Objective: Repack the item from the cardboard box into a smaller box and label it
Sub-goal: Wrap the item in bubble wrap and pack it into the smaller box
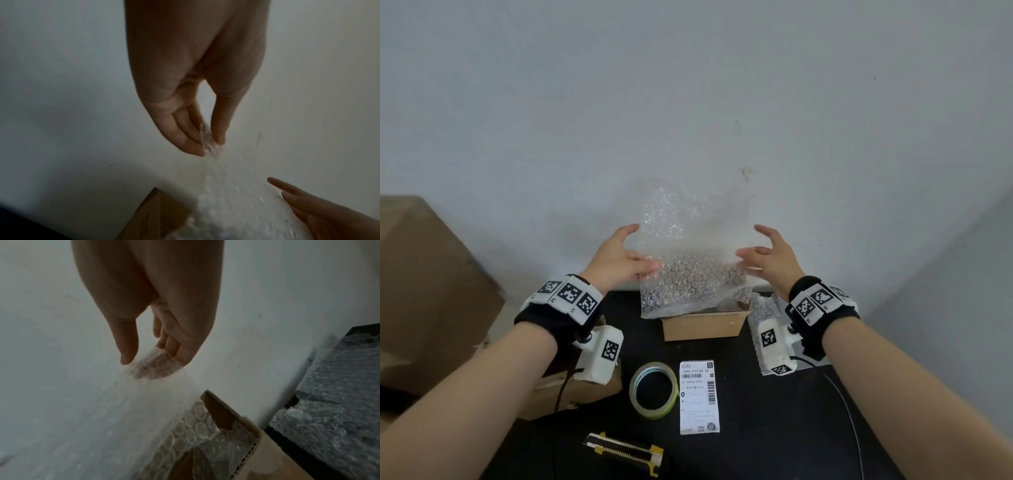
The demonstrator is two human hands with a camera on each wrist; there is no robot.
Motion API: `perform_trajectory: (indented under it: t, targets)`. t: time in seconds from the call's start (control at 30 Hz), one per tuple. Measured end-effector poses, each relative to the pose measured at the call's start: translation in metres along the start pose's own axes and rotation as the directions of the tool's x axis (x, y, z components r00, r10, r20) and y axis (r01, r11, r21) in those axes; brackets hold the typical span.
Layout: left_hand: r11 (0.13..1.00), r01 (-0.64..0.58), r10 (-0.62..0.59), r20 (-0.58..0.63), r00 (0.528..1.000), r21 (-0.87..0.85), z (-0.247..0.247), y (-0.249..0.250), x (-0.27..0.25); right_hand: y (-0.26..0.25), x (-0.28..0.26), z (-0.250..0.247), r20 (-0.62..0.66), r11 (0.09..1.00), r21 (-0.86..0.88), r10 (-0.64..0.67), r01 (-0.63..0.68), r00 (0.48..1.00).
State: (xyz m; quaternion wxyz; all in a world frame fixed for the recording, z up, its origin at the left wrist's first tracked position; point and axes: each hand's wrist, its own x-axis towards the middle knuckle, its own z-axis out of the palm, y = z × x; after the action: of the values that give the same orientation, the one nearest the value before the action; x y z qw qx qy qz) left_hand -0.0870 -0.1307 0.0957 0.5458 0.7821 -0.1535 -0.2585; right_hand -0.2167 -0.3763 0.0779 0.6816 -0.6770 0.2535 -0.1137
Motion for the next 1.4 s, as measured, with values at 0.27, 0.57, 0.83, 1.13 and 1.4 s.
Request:
perform_trajectory:
  t: [0.27, 0.57, 0.83, 1.13, 1.4]
  targets:
    - [0.986, -0.140, 0.137, -0.044, 0.990, -0.088, -0.011, -0.003, 0.000, -0.007, -0.010, 0.002, 0.065, 0.980, -0.166, -0.101, 0.110, 0.993]
    - [0.961, -0.250, 0.264, -0.121, 0.957, 0.119, -0.020, -0.010, 0.006, -0.018, -0.008, 0.005, -0.036, 0.908, -0.388, -0.184, 0.156, 0.982]
    - [0.961, -0.211, 0.201, 0.074, 0.977, 0.180, -0.014, 0.011, 0.008, -0.028, -0.007, 0.010, -0.028, 0.959, -0.194, -0.217, 0.207, 0.976]
    - [0.827, -0.267, 0.113, 0.319, 0.941, 0.495, 0.026, 0.010, 0.020, -0.030, 0.007, 0.016, 0.087, 0.957, -0.207, -0.190, 0.205, 0.978]
    - [0.856, -0.221, 0.107, 0.257, 0.960, 0.467, 0.030, 0.016, 0.029, -0.013, 0.020, -0.012, 0.161, 0.954, -0.292, -0.025, 0.071, 0.987]
